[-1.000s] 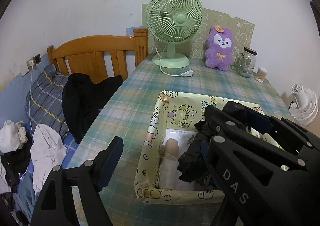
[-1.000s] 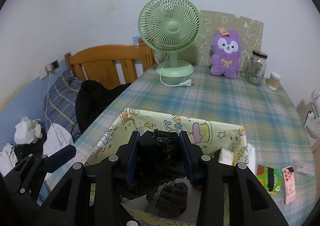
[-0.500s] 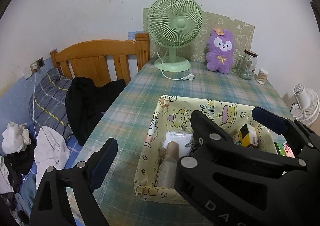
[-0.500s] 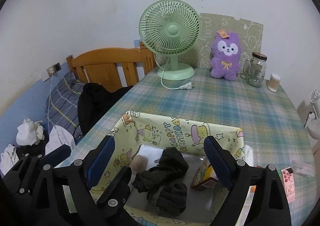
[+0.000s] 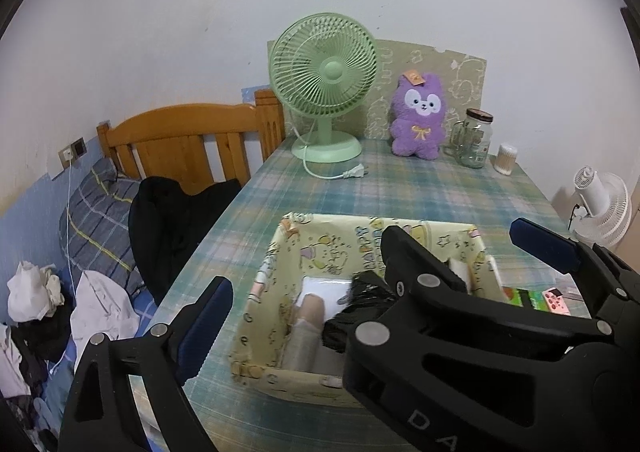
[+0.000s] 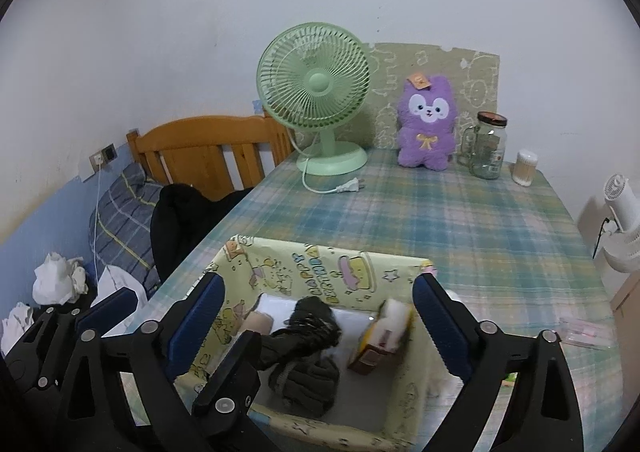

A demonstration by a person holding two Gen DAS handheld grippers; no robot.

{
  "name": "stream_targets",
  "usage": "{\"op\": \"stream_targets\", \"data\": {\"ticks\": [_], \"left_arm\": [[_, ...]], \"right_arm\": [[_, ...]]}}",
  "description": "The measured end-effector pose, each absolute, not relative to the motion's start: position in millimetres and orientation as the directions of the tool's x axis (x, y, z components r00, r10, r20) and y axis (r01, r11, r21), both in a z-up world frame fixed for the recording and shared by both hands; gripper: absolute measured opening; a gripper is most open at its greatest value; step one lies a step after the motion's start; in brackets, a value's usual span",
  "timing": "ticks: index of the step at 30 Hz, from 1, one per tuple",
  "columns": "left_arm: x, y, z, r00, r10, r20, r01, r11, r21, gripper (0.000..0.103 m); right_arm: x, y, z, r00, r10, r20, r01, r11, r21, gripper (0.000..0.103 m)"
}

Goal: Organize soft objects
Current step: 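Withdraw both tools from the box toward the remaining items on the table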

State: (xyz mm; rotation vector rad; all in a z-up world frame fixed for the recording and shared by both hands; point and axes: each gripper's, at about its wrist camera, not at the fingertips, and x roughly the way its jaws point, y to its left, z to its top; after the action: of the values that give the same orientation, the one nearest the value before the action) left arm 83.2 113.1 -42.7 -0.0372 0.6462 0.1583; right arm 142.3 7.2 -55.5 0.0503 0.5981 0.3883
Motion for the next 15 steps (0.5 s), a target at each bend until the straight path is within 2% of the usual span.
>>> {"op": "stream_targets", "data": {"ticks": [15], "left_arm": [[66, 63, -13, 0.841, 0.091, -0.533, -0.098, 0.995, 0.016, 0.095]], "right_arm": [[117, -51, -26, 0.823, 0.319, -0.47, -0.278, 0.948, 0.156, 0.102]]}}
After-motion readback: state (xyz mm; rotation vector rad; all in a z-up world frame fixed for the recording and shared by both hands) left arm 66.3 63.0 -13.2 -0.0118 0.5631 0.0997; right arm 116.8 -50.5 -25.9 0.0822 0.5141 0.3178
